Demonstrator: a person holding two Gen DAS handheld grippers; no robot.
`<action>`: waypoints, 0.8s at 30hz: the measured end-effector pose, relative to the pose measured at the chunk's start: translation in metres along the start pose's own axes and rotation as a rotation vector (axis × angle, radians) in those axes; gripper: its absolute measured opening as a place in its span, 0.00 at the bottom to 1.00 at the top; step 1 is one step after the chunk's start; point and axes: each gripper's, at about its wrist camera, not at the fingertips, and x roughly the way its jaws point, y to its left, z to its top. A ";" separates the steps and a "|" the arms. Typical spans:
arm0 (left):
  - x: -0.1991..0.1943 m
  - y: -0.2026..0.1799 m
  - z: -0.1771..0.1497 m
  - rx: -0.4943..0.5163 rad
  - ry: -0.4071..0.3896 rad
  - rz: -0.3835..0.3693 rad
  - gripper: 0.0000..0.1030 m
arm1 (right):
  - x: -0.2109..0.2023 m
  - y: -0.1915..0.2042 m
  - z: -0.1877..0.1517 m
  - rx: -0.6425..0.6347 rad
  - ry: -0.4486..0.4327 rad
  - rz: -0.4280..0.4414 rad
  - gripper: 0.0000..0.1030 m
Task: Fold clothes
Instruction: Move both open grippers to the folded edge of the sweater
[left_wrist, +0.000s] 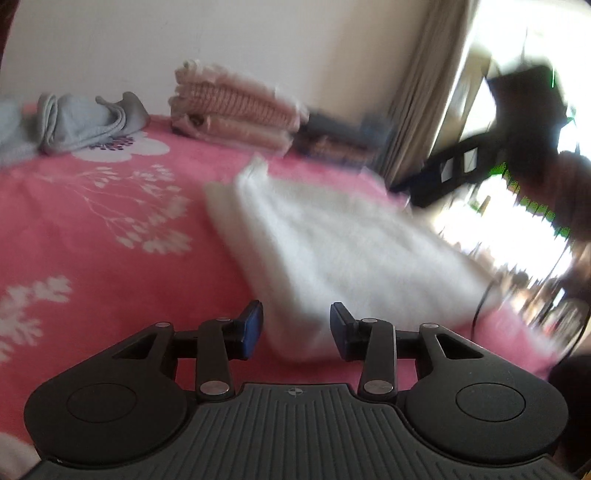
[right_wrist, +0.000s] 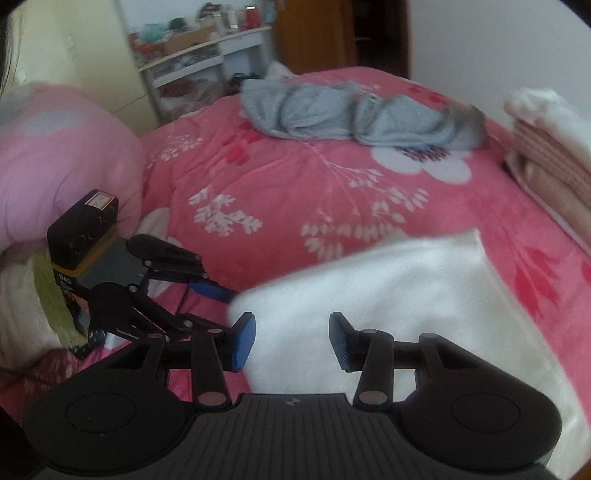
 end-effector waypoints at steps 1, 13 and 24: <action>0.002 0.006 0.001 -0.040 -0.021 -0.041 0.40 | -0.004 -0.007 -0.008 0.045 0.009 -0.017 0.46; 0.025 0.011 0.004 -0.075 0.099 -0.193 0.41 | -0.079 -0.064 -0.128 0.543 -0.044 -0.266 0.46; 0.035 0.003 0.016 -0.119 0.173 -0.001 0.25 | -0.127 -0.125 -0.270 1.030 -0.274 -0.482 0.45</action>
